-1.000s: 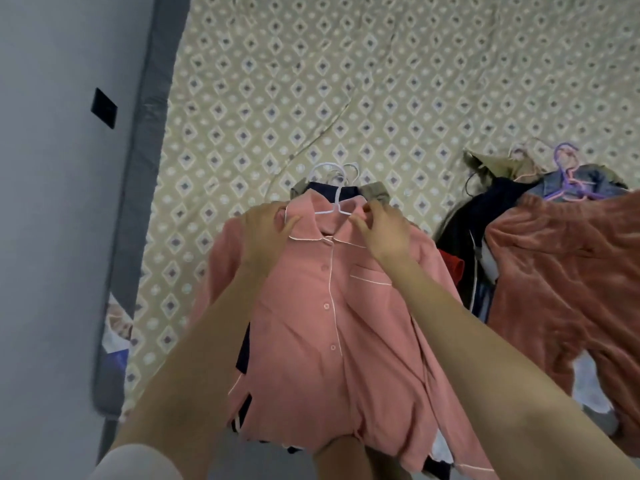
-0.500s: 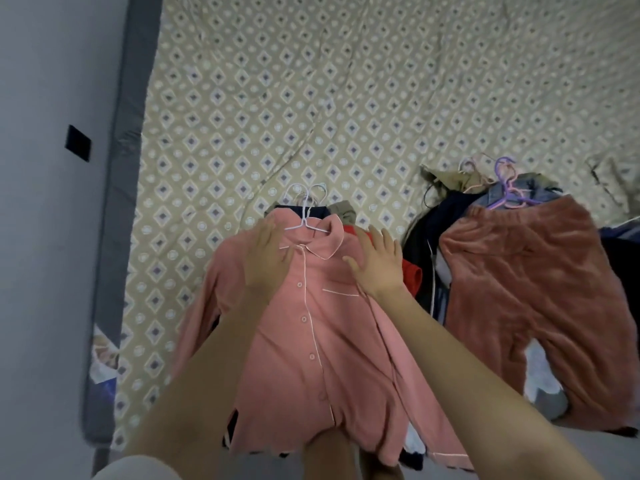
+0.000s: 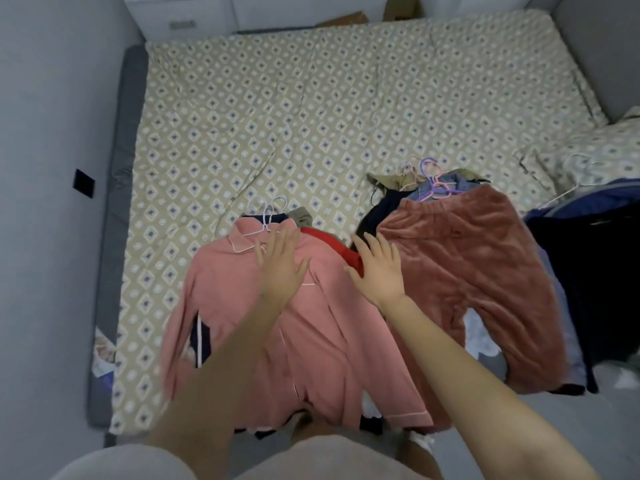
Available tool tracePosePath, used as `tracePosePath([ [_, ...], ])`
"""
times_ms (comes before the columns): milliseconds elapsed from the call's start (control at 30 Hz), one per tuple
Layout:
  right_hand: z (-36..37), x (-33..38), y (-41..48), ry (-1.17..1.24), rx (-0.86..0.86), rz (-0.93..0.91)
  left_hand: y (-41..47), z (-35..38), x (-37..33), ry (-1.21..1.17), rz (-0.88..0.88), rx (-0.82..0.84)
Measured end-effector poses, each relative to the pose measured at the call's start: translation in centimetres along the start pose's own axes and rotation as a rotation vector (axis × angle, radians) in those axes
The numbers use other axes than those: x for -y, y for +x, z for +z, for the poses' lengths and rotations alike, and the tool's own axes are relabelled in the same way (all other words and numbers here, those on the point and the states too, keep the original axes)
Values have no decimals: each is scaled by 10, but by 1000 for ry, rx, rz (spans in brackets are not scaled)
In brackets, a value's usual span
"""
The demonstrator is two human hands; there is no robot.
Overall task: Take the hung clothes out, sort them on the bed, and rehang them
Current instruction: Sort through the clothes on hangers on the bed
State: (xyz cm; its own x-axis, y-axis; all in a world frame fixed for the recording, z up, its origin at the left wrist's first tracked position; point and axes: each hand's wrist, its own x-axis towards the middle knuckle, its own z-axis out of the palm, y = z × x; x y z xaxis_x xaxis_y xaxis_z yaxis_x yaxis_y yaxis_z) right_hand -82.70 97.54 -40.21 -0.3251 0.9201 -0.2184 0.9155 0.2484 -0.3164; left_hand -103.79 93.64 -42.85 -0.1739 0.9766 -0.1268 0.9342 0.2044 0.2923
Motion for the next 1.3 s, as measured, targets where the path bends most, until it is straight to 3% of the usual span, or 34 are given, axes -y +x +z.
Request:
tracePosePath([
  [433, -112, -216, -106, -53, 44, -87, -80, 49, -238, -116, -192, -104],
  [633, -140, -283, -108, -30, 26, -85, -81, 59, -310, -127, -196, -132],
  [1000, -143, -344, -31, 25, 59, 3, -8, 91, -336, -107, -150, -171],
  [1300, -120, -381, 52, 23, 74, -18, 70, 138, -336, -79, -210, -24],
])
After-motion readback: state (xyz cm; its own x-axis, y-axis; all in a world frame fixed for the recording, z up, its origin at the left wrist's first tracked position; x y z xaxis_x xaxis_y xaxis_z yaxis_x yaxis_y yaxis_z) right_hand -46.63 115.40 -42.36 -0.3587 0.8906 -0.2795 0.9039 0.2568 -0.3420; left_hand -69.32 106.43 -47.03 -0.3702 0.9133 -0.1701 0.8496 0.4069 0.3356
